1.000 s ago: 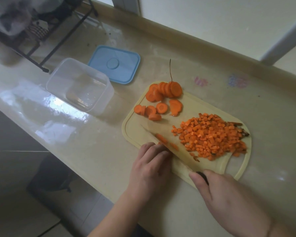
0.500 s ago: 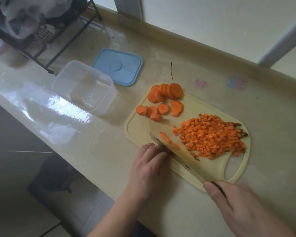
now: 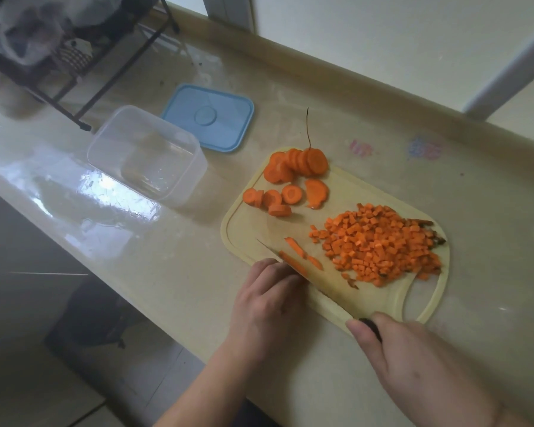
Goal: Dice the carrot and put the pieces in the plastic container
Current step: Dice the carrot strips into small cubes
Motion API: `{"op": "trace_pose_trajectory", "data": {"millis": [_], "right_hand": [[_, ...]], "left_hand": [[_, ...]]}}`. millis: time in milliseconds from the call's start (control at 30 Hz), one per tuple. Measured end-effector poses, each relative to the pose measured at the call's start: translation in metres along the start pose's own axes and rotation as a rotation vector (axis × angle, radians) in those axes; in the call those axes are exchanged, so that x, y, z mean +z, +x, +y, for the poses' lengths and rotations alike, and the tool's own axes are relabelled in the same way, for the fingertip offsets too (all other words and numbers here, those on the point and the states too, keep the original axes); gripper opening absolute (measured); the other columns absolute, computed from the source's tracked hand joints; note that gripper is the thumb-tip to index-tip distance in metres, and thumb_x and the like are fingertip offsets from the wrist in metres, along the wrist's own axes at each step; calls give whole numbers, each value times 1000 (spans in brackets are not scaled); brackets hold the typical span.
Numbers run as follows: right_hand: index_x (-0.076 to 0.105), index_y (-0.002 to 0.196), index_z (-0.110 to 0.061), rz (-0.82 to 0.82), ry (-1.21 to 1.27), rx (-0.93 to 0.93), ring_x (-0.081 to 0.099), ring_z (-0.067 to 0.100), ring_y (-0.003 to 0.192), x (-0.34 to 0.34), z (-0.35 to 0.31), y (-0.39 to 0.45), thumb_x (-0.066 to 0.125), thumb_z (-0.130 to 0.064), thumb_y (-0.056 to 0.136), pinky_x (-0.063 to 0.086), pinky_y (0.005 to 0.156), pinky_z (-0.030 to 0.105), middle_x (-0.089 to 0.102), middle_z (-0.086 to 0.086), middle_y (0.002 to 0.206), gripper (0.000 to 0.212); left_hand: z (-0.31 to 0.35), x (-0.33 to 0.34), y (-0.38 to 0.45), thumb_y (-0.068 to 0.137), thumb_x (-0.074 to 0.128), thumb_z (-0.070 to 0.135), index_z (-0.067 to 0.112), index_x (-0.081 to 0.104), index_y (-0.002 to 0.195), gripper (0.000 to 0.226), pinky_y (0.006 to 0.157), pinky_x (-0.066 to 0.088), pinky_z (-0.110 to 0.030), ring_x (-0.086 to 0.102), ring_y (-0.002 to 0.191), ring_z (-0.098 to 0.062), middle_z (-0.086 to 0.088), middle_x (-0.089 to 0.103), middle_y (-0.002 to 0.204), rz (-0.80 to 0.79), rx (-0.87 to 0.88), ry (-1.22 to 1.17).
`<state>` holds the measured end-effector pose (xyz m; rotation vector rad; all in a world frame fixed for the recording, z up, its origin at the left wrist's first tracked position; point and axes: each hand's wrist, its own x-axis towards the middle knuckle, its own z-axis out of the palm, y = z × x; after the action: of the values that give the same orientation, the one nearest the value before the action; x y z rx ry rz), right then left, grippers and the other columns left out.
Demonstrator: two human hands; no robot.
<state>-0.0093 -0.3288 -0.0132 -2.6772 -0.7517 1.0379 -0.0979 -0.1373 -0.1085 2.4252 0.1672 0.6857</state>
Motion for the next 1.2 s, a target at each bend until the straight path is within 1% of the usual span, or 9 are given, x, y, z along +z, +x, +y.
{"op": "trace_pose_trajectory", "data": {"millis": [67, 167, 300, 400, 633, 733, 867, 1133, 1200], "right_hand": [[49, 86, -26, 56, 34, -36, 58, 16, 73, 0, -3, 3, -10, -73, 72, 49, 69, 34, 54, -3, 71, 77], [55, 79, -22, 133, 109, -58, 62, 16, 71, 5, 7, 3, -5, -76, 80, 49, 67, 37, 61, 0, 67, 80], [58, 70, -14, 138, 218, -52, 59, 13, 63, 13, 19, 0, 2, -84, 74, 47, 61, 35, 62, 4, 62, 89], [56, 65, -14, 137, 260, -43, 58, 10, 61, 12, 21, -1, 5, -87, 73, 46, 59, 35, 63, -1, 64, 89], [56, 65, -16, 155, 254, -56, 59, 6, 61, 6, 21, -4, 1, -90, 70, 46, 57, 32, 64, -14, 69, 92], [60, 70, -18, 150, 245, -46, 60, 6, 63, 8, 22, -6, -3, -93, 66, 48, 59, 32, 65, -9, 65, 99], [57, 67, -19, 121, 219, -25, 59, 8, 61, 7, 22, -10, -10, -95, 59, 47, 60, 29, 63, -1, 60, 102], [46, 81, -29, -15, -4, 78, 51, 12, 67, 3, 11, -8, -44, -82, 35, 46, 67, 25, 57, -4, 71, 114], [44, 82, -29, 14, -28, 56, 51, 13, 68, 3, 5, -3, -44, -81, 40, 48, 69, 28, 55, -4, 71, 110]], "left_hand": [[0, -1, 0, 85, 79, 4, 4, 78, 98, 13, 89, 55, -34, 66, 102, -27, -7, 72, 108, -8, -6, 2], [1, -3, 0, 83, 82, 5, 3, 78, 95, 13, 89, 54, -32, 64, 100, -25, -7, 71, 103, -9, -1, 0], [-1, -4, -4, 86, 81, 7, 2, 78, 94, 10, 90, 55, -33, 66, 101, -25, -9, 71, 102, -3, -10, 14], [-1, -1, -1, 89, 78, 8, 1, 77, 96, 10, 91, 56, -35, 67, 104, -27, -10, 71, 105, -12, -14, 1], [-4, 3, 3, 85, 81, 4, 1, 77, 100, 16, 84, 54, -38, 64, 99, -32, -11, 69, 105, -14, -7, 30], [-4, 3, 2, 86, 79, 5, 1, 77, 99, 14, 80, 53, -38, 63, 92, -31, -10, 69, 100, 0, -1, 32], [-3, 5, 2, 84, 81, 1, 2, 78, 100, 16, 80, 55, -38, 65, 94, -30, -8, 71, 102, -4, -26, 35], [0, 4, 4, 86, 78, 1, 4, 78, 102, 16, 87, 56, -36, 67, 102, -27, -6, 73, 111, -1, -12, 0], [1, 4, 4, 85, 79, -1, 3, 78, 102, 18, 88, 56, -35, 67, 104, -27, -6, 73, 113, -3, -15, -2]]}}
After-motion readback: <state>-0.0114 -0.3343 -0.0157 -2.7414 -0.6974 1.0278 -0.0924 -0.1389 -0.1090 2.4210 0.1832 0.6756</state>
